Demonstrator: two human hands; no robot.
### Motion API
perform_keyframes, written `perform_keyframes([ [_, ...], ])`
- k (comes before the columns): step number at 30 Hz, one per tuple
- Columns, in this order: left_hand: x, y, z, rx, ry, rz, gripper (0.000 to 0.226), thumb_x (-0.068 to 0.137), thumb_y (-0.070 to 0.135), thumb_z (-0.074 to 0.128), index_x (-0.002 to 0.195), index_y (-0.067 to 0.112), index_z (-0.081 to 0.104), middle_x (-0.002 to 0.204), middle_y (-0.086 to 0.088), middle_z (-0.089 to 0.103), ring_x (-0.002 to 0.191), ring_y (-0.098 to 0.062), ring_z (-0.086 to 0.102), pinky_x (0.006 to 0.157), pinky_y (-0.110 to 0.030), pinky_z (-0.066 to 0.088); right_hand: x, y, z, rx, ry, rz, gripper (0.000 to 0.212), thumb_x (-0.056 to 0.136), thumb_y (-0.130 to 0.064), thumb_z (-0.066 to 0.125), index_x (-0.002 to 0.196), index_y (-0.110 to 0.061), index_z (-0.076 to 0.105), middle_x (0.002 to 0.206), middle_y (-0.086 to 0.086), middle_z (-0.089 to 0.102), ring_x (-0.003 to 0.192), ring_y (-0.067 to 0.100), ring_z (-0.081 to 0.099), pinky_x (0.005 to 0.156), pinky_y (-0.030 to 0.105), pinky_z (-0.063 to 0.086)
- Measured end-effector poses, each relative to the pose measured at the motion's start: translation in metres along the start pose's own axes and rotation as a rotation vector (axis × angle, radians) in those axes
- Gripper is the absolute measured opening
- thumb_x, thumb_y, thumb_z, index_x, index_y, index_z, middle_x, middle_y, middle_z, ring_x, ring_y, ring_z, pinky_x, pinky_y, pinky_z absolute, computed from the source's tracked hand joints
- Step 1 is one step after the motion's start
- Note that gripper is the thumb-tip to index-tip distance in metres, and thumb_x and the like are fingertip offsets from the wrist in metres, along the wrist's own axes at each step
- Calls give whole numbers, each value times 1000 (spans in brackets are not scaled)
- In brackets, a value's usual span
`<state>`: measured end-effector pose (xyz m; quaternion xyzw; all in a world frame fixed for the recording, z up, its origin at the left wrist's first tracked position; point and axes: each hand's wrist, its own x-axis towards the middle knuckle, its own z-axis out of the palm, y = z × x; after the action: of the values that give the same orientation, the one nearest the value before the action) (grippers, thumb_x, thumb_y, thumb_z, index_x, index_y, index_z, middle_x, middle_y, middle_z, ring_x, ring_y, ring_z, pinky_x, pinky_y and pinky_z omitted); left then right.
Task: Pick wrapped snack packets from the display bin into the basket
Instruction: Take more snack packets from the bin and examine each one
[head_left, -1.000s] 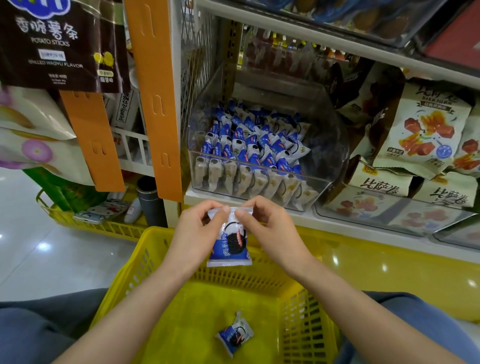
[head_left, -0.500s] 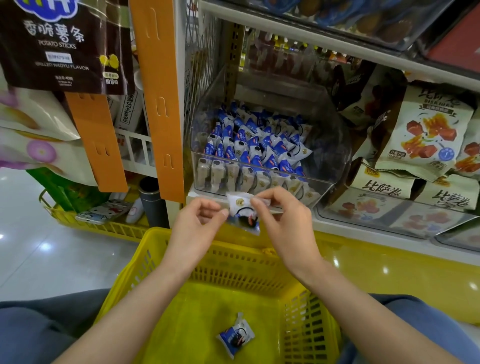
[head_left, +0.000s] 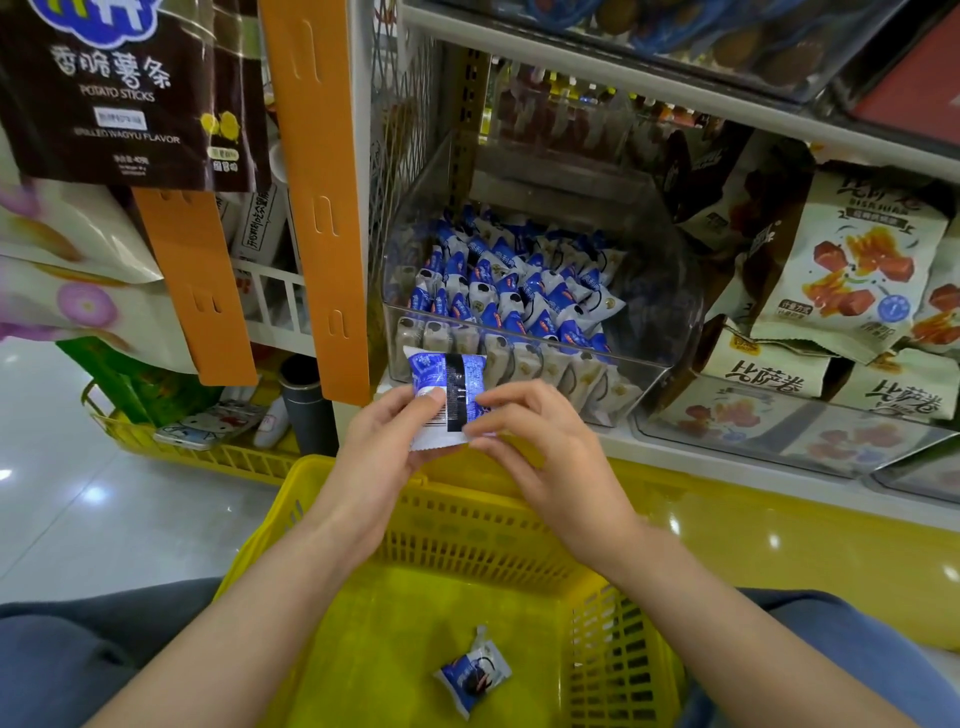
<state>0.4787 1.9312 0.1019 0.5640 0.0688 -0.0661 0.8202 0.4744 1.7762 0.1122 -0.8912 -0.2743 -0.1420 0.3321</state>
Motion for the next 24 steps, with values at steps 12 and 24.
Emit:
perform_keyframes([
  [12,-4,-15,2,665,81,406,44,80,19,70,114,32,45,107,19,53,95,1,55,75,-11,43,8,-3,2,811,-4,762,17,93,-22,52,104,-11,58,95,2,71,78,8,68,72,30,56],
  [24,-6,-21,-5,929,-23,574,27,89,16,57,113,28,53,103,18,58,92,5,55,78,-3,40,5,-5,8,857,49,773,26,86,-16,62,100,0,47,102,14,63,73,9,69,57,22,55],
])
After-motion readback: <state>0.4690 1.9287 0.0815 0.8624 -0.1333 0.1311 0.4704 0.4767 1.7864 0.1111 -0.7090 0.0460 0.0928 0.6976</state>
